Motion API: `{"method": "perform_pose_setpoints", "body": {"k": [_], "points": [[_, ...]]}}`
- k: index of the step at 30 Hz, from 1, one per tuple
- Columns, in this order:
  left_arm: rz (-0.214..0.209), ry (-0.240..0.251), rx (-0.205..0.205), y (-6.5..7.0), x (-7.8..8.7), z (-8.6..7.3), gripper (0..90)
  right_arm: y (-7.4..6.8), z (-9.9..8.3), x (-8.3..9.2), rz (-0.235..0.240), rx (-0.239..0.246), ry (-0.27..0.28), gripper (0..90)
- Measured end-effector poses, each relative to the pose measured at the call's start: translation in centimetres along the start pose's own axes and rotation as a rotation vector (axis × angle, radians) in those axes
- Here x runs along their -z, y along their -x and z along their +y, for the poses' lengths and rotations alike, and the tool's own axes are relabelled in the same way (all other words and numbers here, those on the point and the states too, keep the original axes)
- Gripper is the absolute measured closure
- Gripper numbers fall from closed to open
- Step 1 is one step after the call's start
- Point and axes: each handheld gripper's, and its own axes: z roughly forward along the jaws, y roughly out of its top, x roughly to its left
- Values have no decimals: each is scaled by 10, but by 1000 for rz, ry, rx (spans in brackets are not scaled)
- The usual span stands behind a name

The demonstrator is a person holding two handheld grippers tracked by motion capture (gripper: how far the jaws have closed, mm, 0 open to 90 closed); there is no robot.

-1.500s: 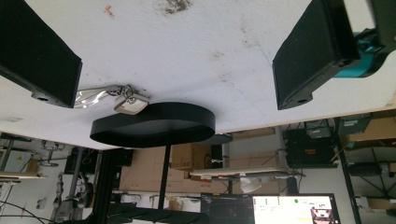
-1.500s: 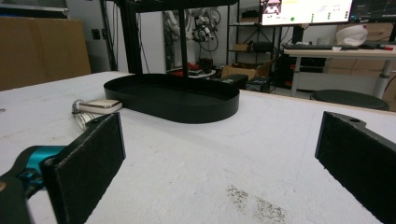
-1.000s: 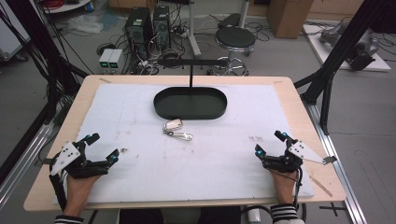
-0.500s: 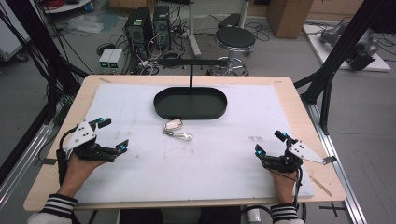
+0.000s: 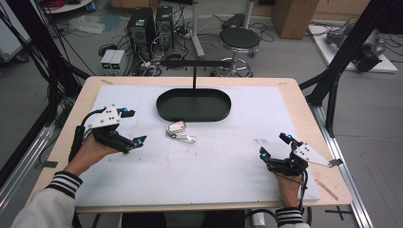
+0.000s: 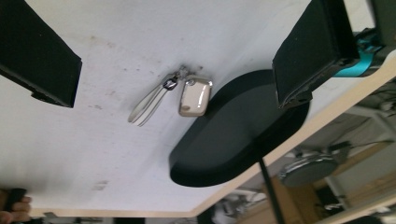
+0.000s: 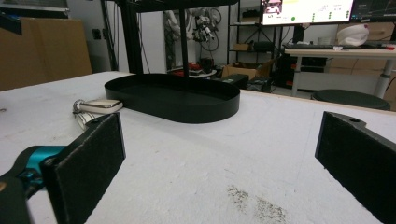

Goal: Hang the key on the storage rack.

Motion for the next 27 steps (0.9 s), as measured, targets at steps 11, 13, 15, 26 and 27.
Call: {"method": "perform_pose_setpoints", "body": {"k": [11, 13, 15, 26, 27], "points": [[-104, -110, -67, -10, -31, 31, 19, 0, 0, 0, 1, 1, 1, 5], [-123, -136, -87, -10, -37, 36, 19, 0, 0, 0, 1, -3, -4, 5], [-142, -160, -104, -10, -44, 41, 18, 0, 0, 0, 3, -4, -3, 5], [-227, -309, -213, 1, -89, 45, 19, 0, 0, 0, 3, 1, -1, 5], [-235, -313, -213, 2, -93, 44, 19, 0, 0, 0, 5, 1, 0, 5]]}}
